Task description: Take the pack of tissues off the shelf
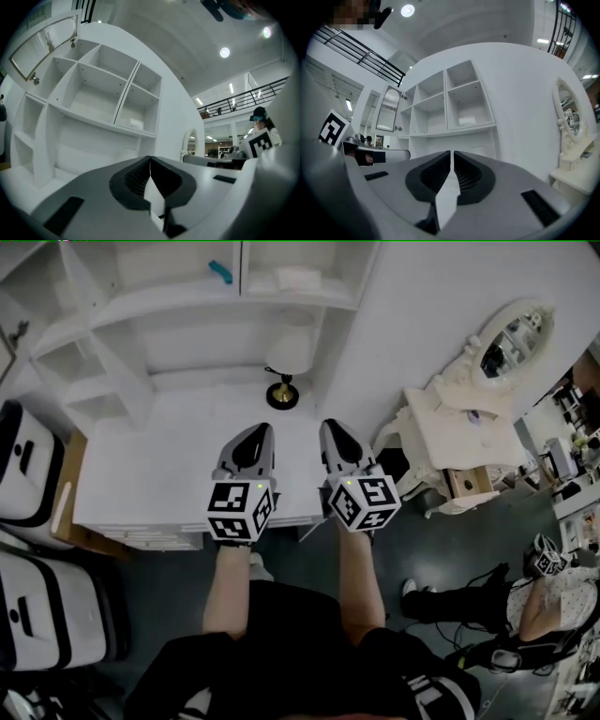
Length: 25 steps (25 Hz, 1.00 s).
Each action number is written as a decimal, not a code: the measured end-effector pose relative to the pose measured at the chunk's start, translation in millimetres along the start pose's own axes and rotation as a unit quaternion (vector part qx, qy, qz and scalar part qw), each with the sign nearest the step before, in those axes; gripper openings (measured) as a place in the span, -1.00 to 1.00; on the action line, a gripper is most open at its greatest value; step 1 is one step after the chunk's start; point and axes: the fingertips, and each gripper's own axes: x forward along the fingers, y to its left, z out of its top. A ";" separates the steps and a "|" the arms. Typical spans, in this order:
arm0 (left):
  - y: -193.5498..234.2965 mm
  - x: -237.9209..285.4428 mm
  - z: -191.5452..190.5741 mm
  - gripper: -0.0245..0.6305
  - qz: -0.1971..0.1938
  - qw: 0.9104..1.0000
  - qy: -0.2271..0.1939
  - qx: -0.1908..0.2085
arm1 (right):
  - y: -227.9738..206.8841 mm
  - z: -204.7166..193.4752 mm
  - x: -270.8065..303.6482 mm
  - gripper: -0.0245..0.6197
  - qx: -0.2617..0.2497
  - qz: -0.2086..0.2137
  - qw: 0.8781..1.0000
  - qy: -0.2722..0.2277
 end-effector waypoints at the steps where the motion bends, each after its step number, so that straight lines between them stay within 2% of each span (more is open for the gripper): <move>1: 5.9 7.6 5.7 -0.89 -0.002 1.000 -0.003 0.003 | 0.7 4.2 12.2 -0.86 -0.001 0.006 1.000 -0.005; 6: 44.2 30.0 28.6 -0.89 -0.001 1.000 -0.019 0.019 | 15.4 17.6 67.3 -0.60 -0.008 0.035 0.999 -0.021; 9: 63.8 41.2 40.1 -0.89 -0.005 0.999 -0.025 0.021 | 18.6 28.2 96.1 -0.49 -0.013 0.035 0.999 -0.028; 15: 101.7 66.6 53.4 -0.89 -0.005 0.999 -0.034 0.016 | 7.9 45.7 145.0 -0.09 -0.014 0.024 0.999 -0.038; 19: 116.0 76.0 60.8 -0.89 -0.011 0.999 -0.043 0.017 | -9.9 57.7 165.6 0.00 0.005 0.001 0.998 -0.056; 22: 127.5 83.2 68.4 -0.89 -0.017 0.998 -0.053 0.012 | -16.4 72.4 186.0 0.07 -0.019 -0.009 0.998 -0.060; 25: 145.7 87.5 67.8 -0.89 -0.005 0.999 -0.048 0.003 | -23.3 80.9 201.2 0.09 -0.036 -0.020 0.997 -0.058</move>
